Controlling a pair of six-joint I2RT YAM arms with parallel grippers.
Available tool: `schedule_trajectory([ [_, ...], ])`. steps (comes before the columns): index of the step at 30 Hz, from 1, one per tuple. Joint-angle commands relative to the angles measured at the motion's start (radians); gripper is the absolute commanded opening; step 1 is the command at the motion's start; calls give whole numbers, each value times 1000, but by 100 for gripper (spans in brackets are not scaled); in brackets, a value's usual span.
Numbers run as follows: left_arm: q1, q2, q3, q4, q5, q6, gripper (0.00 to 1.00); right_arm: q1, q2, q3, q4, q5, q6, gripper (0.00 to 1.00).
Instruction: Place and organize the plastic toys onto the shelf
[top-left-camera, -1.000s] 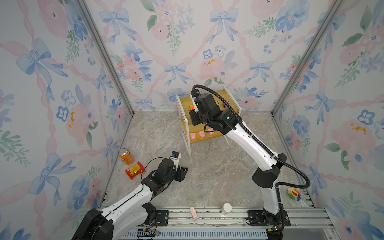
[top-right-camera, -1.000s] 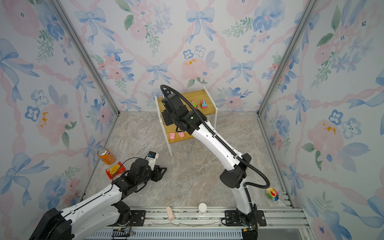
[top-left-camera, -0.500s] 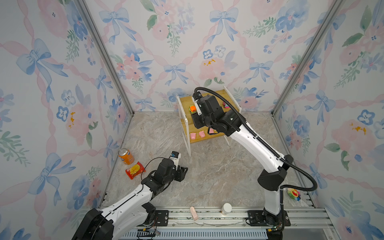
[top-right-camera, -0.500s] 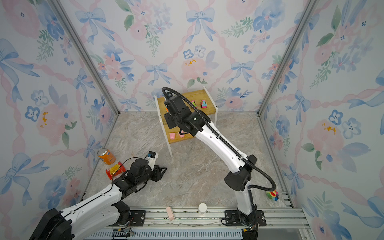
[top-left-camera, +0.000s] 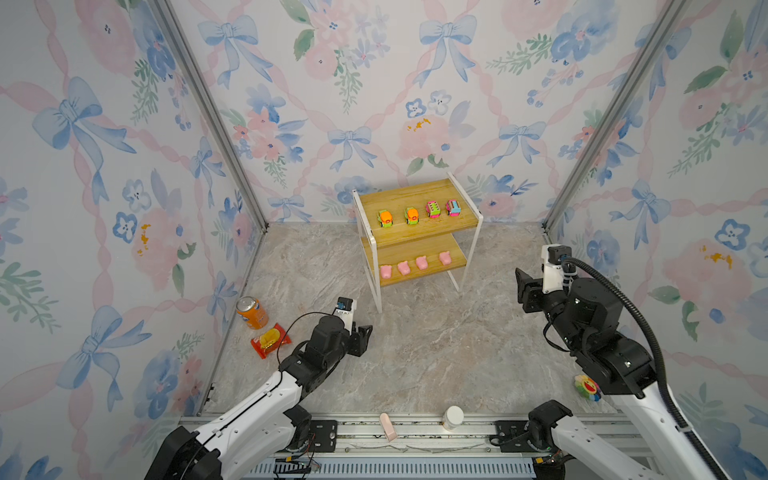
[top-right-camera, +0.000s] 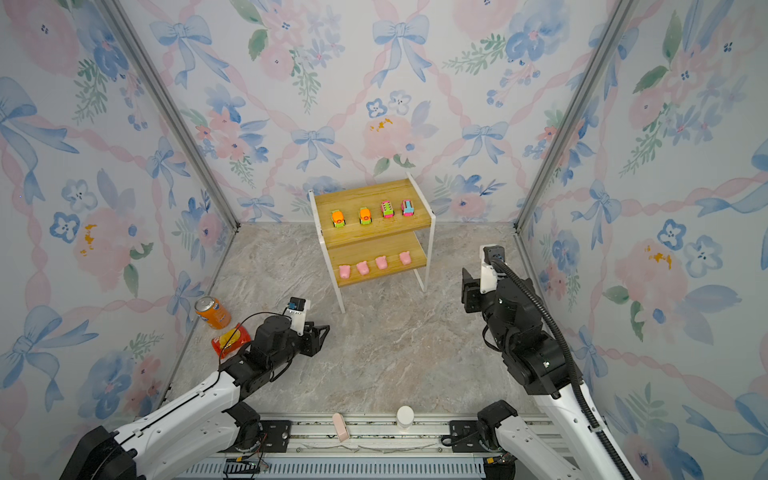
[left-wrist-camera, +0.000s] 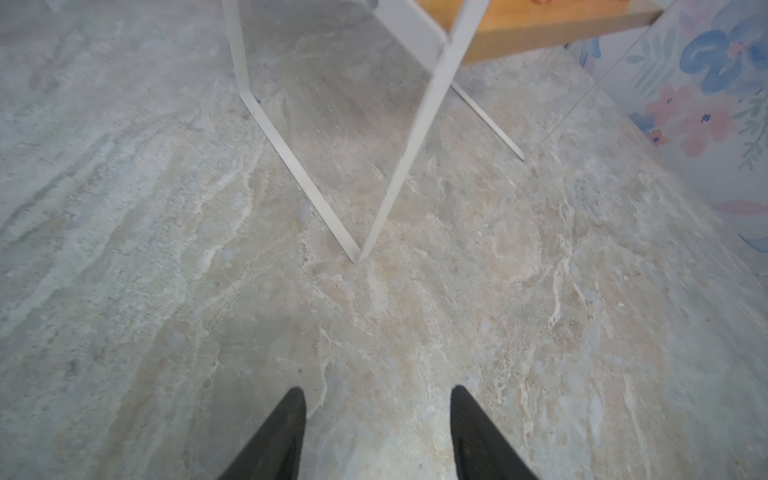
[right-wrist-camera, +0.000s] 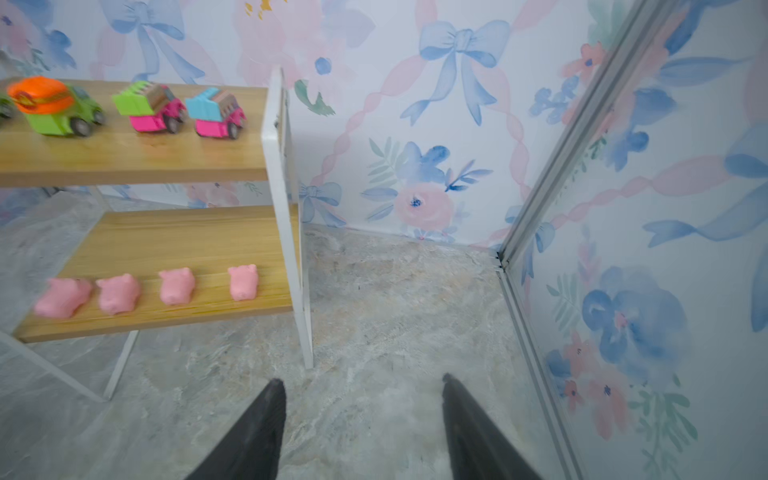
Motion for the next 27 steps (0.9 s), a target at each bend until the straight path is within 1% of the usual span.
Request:
schedule_trajectory([
  [1,10,4,48,85,-91,56,58,-138,-14,-199,207,-120,-17,63],
  [4,16,39,87,107,-177,115,62,-258,7,-348,358,-232,11,64],
  [6,27,65,95,142,-221,154,68,-309,48,-427,474,-275,26,64],
  [7,36,81,94,170,-235,178,73,-327,79,-465,537,-295,31,64],
  [8,49,100,89,205,-241,199,98,-341,110,-498,603,-315,38,65],
  [10,83,141,92,237,-235,223,98,-356,174,-545,719,-352,58,65],
  [13,131,200,112,244,-221,227,98,-359,291,-601,900,-401,64,65],
  [17,178,246,106,290,-214,265,98,-361,449,-617,1088,-423,63,64],
  [21,243,281,72,406,-166,327,98,-362,580,-563,1155,-428,36,65],
  [23,284,303,42,490,-134,368,98,-361,641,-537,1201,-426,20,65],
  [24,304,314,26,543,-112,393,98,-361,661,-525,1195,-409,8,65],
  [25,330,327,8,594,-99,412,98,-362,697,-522,1236,-394,9,65],
  [27,385,351,0,636,-67,412,98,-363,786,-524,1318,-389,11,65],
])
